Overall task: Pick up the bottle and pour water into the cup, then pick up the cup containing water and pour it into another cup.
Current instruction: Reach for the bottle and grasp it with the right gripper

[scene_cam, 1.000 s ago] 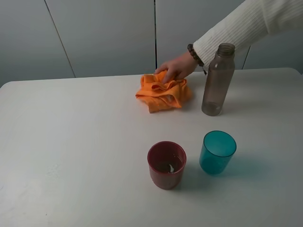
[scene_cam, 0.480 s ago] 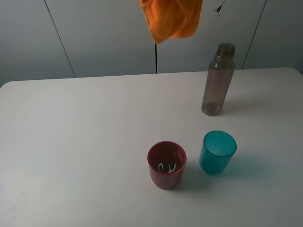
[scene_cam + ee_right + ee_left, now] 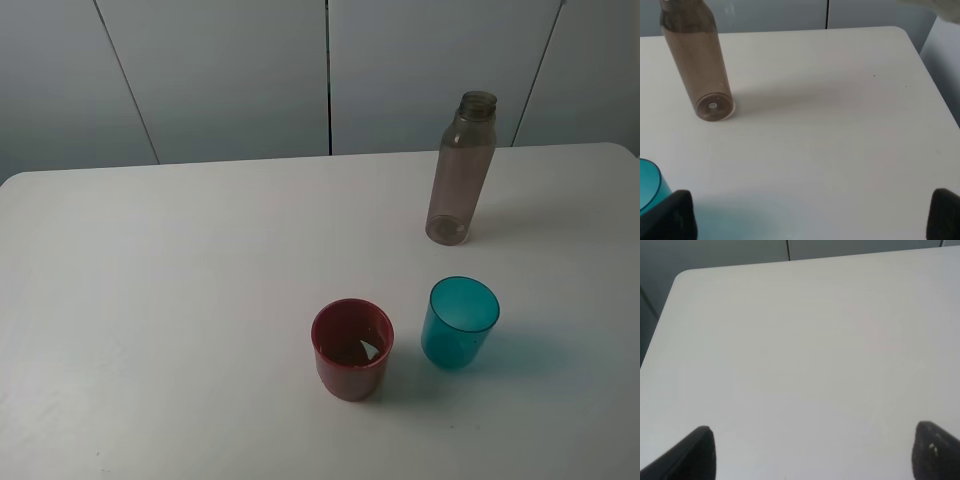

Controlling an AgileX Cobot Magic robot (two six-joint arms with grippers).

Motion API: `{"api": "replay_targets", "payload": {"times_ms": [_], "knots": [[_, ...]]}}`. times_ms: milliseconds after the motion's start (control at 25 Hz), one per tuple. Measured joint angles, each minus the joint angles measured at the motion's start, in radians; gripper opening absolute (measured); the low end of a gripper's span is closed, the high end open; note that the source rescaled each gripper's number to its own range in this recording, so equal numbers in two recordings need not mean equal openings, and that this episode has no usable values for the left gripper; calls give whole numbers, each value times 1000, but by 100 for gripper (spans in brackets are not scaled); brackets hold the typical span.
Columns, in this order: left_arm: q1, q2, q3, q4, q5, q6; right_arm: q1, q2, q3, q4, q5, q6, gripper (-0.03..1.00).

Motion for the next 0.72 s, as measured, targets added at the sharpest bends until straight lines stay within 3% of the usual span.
{"api": "replay_targets", "payload": {"times_ms": [720], "knots": [[0,0,0,0,0,0,0,0,0,0,0,0,99]]}}
